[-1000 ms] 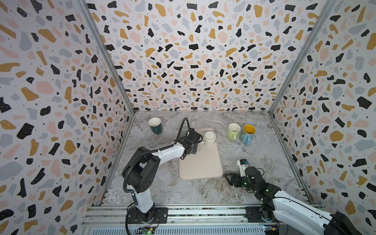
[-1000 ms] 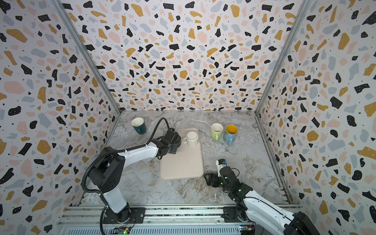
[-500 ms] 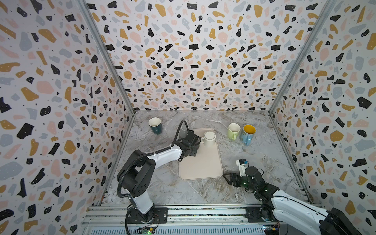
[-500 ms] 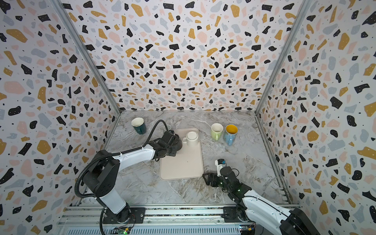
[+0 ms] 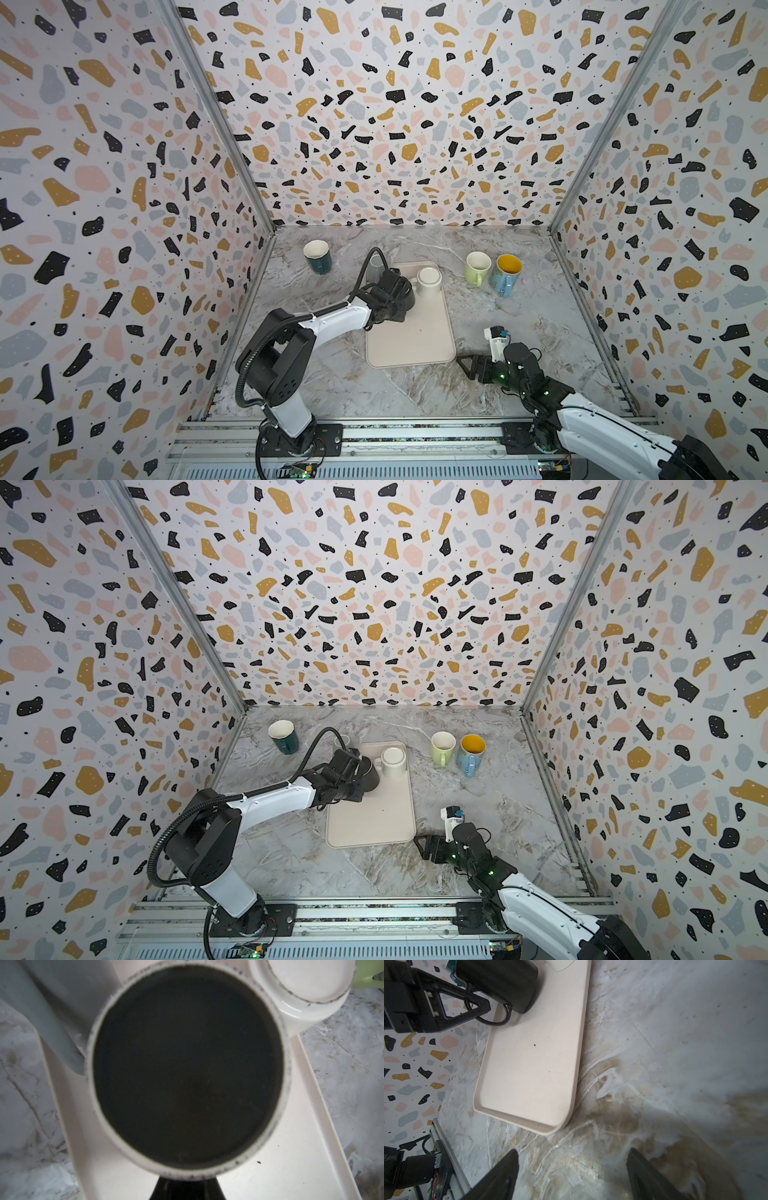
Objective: Turn the mug right side up
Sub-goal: Pick up the mug from the tray.
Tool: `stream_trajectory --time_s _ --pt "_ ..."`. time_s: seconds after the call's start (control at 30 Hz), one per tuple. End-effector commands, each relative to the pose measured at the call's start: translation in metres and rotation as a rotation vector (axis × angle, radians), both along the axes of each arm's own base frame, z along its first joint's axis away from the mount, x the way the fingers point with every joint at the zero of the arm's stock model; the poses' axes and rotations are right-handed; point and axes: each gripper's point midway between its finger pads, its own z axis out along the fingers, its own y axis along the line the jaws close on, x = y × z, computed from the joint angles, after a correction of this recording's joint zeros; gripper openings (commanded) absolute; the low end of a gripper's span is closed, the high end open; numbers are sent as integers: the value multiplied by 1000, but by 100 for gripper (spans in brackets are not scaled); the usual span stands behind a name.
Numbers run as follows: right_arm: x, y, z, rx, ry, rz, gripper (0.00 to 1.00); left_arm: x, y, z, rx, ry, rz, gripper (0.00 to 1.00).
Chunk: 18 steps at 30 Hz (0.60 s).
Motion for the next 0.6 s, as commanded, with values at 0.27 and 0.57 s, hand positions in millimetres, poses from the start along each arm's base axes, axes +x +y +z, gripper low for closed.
stream_trajectory --time_s 0.27,0.57 --pt "-4 -1 -4 14 34 -2 83 -8 -24 22 -149 -16 -48 0" --pt "-5 3 3 48 40 9 83 -4 -30 44 -203 -71 -61 0"
